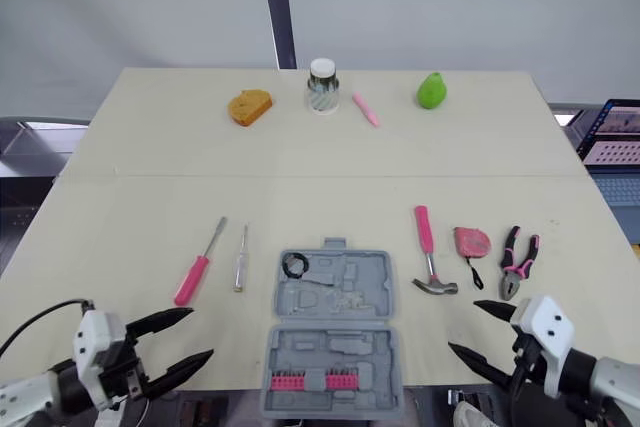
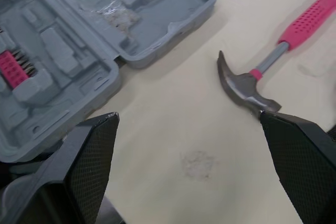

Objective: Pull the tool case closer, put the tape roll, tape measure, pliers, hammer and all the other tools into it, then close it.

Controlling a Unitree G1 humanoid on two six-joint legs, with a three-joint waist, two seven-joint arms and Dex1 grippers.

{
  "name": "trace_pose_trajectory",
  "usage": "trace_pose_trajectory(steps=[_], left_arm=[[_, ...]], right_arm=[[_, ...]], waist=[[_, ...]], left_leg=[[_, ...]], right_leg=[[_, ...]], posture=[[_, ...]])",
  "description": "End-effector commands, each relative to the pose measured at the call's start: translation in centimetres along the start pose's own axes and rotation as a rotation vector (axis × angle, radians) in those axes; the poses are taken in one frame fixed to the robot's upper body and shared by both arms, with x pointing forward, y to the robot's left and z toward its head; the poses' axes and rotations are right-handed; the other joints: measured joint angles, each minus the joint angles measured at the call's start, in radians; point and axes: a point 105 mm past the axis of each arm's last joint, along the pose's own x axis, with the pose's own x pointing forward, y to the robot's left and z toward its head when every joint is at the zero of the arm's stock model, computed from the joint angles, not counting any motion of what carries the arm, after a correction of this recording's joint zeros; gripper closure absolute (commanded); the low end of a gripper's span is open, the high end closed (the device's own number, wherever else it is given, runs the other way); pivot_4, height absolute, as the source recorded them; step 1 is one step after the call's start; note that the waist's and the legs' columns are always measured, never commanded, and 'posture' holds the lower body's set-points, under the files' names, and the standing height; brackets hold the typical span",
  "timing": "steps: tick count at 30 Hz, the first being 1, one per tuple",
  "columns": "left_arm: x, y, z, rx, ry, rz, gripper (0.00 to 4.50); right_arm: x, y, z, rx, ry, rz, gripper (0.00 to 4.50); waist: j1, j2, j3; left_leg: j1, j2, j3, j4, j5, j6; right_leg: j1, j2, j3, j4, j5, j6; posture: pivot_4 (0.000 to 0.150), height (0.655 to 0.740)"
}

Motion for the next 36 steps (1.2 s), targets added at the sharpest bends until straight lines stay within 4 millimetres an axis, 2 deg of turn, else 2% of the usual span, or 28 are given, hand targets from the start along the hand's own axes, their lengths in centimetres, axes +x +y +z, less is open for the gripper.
trace_pose_trajectory(steps=[1, 4, 10, 16, 26, 36], left_arm=[[1.4, -1.0, 2.1, 0.086, -0.037, -0.132, 0.08], [2.7, -1.0, 3.3, 0.150, -0.056, -0.210, 0.08], [3.9, -1.3, 3.8, 0.176, -0.087, -0.291, 0.08], [4.9, -1.1, 4.0, 0.200, -0.100, -0.316, 0.08], [5.5, -0.8, 4.0, 0.213, -0.099, -0.319, 0.08], [5.7, -0.5, 3.8, 0.220, -0.094, -0.295, 0.08]], right_arm=[[-0.2, -1.2, 1.3, 0.007, -0.044, -0.088, 0.00], [0.2, -2.6, 2.3, 0.039, -0.086, -0.203, 0.00], [0.7, -4.6, 1.8, 0.101, -0.038, -0.386, 0.00], [1.9, -5.4, 0.9, 0.241, 0.028, -0.461, 0.00], [3.1, -7.4, 0.6, 0.323, 0.082, -0.579, 0.00], [5.0, -8.8, 0.4, 0.361, 0.096, -0.587, 0.00]], waist=[[0.002, 0.001, 0.000], [0.001, 0.003, 0.000], [0.000, 0.004, -0.001], [-0.001, 0.006, -0.001], [-0.001, 0.008, -0.001], [-0.004, 0.009, 0.000]], left_leg=[[0.000, 0.000, 0.000, 0.000, 0.000, 0.000], [0.000, 0.000, 0.000, 0.000, 0.001, -0.001], [0.000, -0.001, 0.001, 0.000, 0.001, -0.001], [0.001, -0.001, 0.003, 0.000, 0.001, 0.000], [0.000, -0.001, 0.003, 0.000, 0.001, 0.000], [0.000, -0.001, 0.005, -0.001, 0.001, 0.000]], right_leg=[[0.000, 0.000, 0.000, 0.001, 0.000, 0.000], [0.000, 0.003, -0.001, 0.001, 0.000, 0.000], [-0.001, 0.004, -0.004, 0.002, 0.000, 0.000], [-0.002, 0.004, -0.004, 0.003, 0.000, 0.000], [-0.003, 0.004, -0.004, 0.003, 0.000, 0.000], [-0.004, 0.004, -0.004, 0.004, 0.000, 0.000]], posture=[[0.150, 0.6950], [0.150, 0.6950], [0.150, 0.6950], [0.150, 0.6950], [0.150, 0.6950], [0.150, 0.6950]])
